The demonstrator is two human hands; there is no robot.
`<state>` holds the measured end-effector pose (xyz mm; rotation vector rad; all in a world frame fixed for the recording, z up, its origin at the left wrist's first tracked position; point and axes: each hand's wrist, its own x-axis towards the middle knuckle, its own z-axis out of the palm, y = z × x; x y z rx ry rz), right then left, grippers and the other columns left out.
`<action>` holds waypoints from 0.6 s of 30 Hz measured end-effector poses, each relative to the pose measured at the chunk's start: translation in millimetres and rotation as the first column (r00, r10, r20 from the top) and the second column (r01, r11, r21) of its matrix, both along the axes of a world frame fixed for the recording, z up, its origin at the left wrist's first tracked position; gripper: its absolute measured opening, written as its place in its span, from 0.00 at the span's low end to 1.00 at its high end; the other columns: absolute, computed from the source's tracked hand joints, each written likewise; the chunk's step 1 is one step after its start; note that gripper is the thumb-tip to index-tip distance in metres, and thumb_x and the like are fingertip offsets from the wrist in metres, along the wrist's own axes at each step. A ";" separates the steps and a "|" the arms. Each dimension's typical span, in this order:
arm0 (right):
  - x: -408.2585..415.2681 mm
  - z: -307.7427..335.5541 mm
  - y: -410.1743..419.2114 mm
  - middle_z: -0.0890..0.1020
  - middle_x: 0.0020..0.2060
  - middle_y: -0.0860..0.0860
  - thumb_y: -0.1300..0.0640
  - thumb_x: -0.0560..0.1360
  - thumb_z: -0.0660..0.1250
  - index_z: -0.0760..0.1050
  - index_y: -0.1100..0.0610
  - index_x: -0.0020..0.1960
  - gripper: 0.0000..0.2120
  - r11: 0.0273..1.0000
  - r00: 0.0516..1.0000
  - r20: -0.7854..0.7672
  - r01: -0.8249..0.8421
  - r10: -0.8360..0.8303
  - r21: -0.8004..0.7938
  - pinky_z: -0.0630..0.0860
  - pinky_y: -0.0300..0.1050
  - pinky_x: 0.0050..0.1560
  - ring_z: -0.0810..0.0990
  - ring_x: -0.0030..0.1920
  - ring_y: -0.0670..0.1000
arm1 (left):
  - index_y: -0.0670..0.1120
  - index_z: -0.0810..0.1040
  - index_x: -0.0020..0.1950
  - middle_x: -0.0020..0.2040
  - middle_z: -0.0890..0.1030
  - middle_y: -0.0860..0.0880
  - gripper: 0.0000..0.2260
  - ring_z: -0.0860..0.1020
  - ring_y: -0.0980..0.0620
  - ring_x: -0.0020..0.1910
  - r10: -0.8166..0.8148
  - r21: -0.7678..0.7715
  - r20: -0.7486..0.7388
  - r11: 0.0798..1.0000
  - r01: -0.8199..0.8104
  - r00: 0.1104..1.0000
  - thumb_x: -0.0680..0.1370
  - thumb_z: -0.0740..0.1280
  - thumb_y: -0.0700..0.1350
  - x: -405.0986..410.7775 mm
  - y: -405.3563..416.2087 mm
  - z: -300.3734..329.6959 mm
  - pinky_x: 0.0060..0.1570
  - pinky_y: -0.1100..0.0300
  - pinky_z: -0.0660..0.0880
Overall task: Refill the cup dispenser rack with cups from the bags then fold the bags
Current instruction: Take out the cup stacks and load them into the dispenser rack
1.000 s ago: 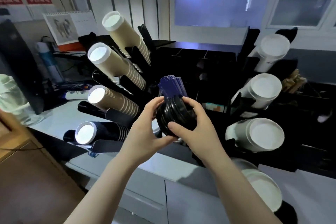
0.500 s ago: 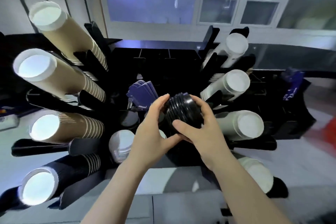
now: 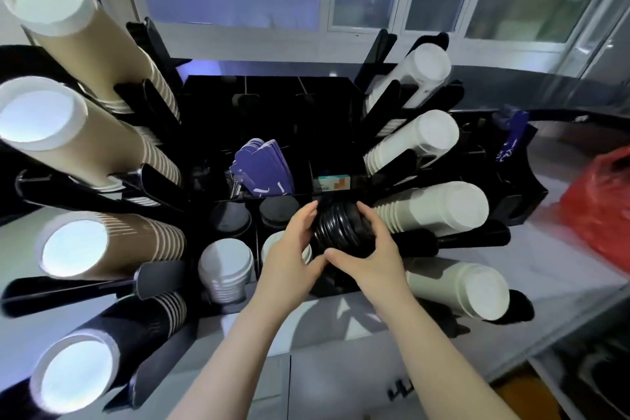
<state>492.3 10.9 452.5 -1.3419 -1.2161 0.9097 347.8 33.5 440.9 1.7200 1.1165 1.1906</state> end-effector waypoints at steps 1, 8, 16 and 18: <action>-0.6 0.1 0.9 0.77 0.58 0.37 0.57 0.62 0.79 0.68 0.38 0.67 0.39 1.000 1.000 -0.001 -0.012 0.012 -0.008 0.74 0.27 0.50 0.76 0.57 0.34 | 0.66 0.62 0.67 0.63 0.69 0.70 0.37 0.69 0.73 0.62 -0.004 -0.002 0.019 1.000 0.004 1.000 0.72 0.69 0.31 -0.4 -0.3 0.9 0.57 0.77 0.65; -4.5 1.5 8.9 0.77 0.60 0.41 0.59 0.63 0.79 0.69 0.40 0.66 0.37 0.997 0.998 -0.008 0.062 -0.062 0.052 0.76 0.38 0.58 0.76 0.59 0.40 | 0.63 0.64 0.68 0.66 0.68 0.66 0.37 0.76 0.64 0.59 -0.073 -0.035 0.121 0.996 0.078 0.990 0.72 0.57 0.25 -3.0 2.0 4.5 0.53 0.73 0.70; 7.6 -14.3 7.0 0.64 0.70 0.46 0.56 0.65 0.77 0.62 0.37 0.70 0.40 0.993 0.838 0.533 0.083 -0.118 0.089 0.67 0.33 0.63 0.67 0.65 0.44 | 0.49 0.57 0.76 0.77 0.59 0.49 0.35 0.53 0.50 0.77 0.245 0.042 -0.322 0.969 -0.245 0.915 0.71 0.62 0.33 -24.8 22.3 -14.7 0.74 0.52 0.54; 7.0 -17.4 8.9 0.59 0.72 0.50 0.56 0.67 0.76 0.60 0.38 0.71 0.40 0.995 0.731 0.675 0.077 -0.101 0.067 0.72 0.45 0.64 0.67 0.67 0.53 | 0.46 0.49 0.78 0.79 0.48 0.45 0.38 0.45 0.46 0.77 0.196 0.012 -0.518 0.975 -0.222 0.833 0.73 0.67 0.42 -26.6 27.7 -26.6 0.75 0.48 0.47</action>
